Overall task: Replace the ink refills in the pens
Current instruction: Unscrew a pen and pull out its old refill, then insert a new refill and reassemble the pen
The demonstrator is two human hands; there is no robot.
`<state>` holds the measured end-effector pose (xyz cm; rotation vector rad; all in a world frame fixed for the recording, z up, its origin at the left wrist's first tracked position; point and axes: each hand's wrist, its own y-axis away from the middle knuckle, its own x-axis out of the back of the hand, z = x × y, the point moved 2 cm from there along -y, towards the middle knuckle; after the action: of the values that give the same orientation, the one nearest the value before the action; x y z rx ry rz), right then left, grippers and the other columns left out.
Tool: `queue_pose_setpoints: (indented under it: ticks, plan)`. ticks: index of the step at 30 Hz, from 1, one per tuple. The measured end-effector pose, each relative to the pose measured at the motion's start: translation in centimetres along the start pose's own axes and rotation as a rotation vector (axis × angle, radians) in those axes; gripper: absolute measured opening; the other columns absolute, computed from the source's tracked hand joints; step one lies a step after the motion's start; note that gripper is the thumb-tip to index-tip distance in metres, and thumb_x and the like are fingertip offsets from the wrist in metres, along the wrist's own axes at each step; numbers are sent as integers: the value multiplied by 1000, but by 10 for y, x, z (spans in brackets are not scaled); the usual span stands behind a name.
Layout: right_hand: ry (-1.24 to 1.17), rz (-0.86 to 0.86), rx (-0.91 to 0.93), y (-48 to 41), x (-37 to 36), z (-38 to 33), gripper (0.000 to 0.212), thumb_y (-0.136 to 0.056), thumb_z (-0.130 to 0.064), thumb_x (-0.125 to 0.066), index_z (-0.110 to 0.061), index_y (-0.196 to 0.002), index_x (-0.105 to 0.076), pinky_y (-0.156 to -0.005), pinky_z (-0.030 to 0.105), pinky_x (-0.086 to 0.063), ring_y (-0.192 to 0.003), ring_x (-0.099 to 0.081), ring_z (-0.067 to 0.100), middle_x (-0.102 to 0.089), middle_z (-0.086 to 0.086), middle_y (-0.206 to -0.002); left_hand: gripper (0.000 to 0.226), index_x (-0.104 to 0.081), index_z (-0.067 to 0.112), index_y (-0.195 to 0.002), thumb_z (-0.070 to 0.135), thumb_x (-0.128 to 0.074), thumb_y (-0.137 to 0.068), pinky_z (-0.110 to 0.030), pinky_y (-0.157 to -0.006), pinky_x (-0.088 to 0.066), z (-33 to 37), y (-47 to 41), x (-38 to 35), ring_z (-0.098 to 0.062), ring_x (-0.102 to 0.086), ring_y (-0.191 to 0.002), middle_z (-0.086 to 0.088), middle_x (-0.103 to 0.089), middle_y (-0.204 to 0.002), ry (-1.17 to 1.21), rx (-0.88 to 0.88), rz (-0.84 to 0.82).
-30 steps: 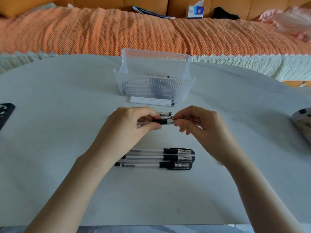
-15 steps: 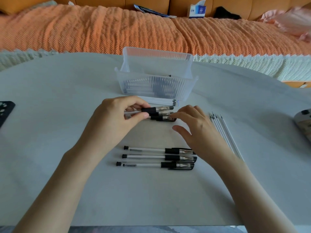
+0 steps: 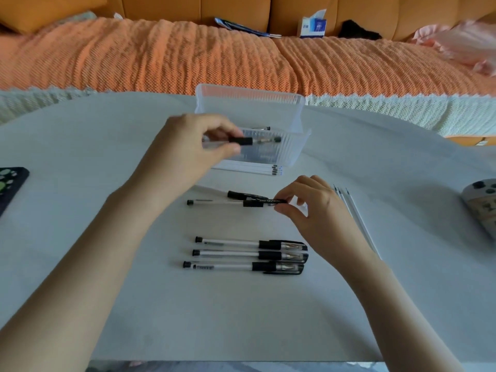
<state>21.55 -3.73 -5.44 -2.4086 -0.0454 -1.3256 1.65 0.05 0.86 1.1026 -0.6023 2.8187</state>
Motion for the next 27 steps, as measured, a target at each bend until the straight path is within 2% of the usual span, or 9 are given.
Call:
queue_pose_setpoints:
  ticks: [3,6,7,10,12,16,20,24,27]
  plan:
    - [-12,-2,-9,2,3,0,5,-85,-20,-66,-19,-89,-68,-71,15,-36,-79,-43,6,-60,-11,-84,15,-70,27,-93,22,-71,-80,-7,-73,-41,1,-39,-4,8,-58,-79,11,-68,-87,-27,-11,-40]
    - [-11,-18,-6,2,5,-1,7,-85,-21,-66,-19,-91,-69,-72,18,-38,-80,-44,7,-59,-12,-84,14,-70,26,-91,20,-72,-79,-23,-78,-49,-4,-76,-18,-5,-61,-84,5,-69,-89,-86,15,-110]
    - [-10,-20,-1,2,5,-2,7,-85,-21,-66,-18,-91,-69,-72,21,-39,-80,-45,8,-59,-12,-84,13,-70,25,-91,19,-72,-79,-25,-78,-49,-6,-86,-22,-7,-62,-85,4,-69,-89,-96,37,-142]
    - [-23,-25,9,1,6,-3,7,-84,-21,-67,-18,-91,-69,-72,23,-40,-80,-47,9,-59,-12,-84,13,-72,18,-93,17,-71,-80,-15,-68,-42,-14,-102,-35,-8,-59,-84,3,-68,-88,-134,91,-264]
    - [-57,-25,7,0,6,-3,6,-84,-19,-67,-18,-90,-69,-70,18,-39,-79,-45,7,-58,-13,-83,15,-73,15,-98,18,-69,-83,-15,-69,-40,-19,-104,-39,-7,-58,-88,1,-69,-94,-149,112,-311]
    - [-112,-14,-16,1,11,-3,5,-83,-18,-68,-18,-88,-69,-70,7,-35,-76,-44,3,-53,-18,-78,17,-71,16,-102,23,-61,-89,-19,-84,-34,-17,-96,-36,-5,-54,-95,5,-66,-100,-133,89,-235]
    - [-160,12,-65,1,15,-2,5,-83,-20,-69,-24,-84,-68,-67,7,-34,-76,-46,4,-53,-21,-74,18,-71,20,-100,27,-57,-91,-17,-82,-42,-1,-66,-28,-3,-58,-93,7,-68,-102,-50,0,-146]
    - [-248,40,-111,0,18,-2,8,-81,-18,-69,-26,-80,-68,-64,10,-33,-72,-48,4,-53,-22,-68,19,-69,26,-104,33,-59,-89,-4,-82,-38,14,-7,-32,9,-57,-90,17,-67,-99,20,-48,-203]
    - [-322,30,-138,1,21,-7,7,-81,-17,-69,-24,-80,-69,-63,8,-34,-69,-49,-3,-55,-21,-65,33,-62,35,-114,44,-59,-83,-11,-87,-41,11,33,-38,10,-55,-98,24,-64,-104,-53,-33,-242]
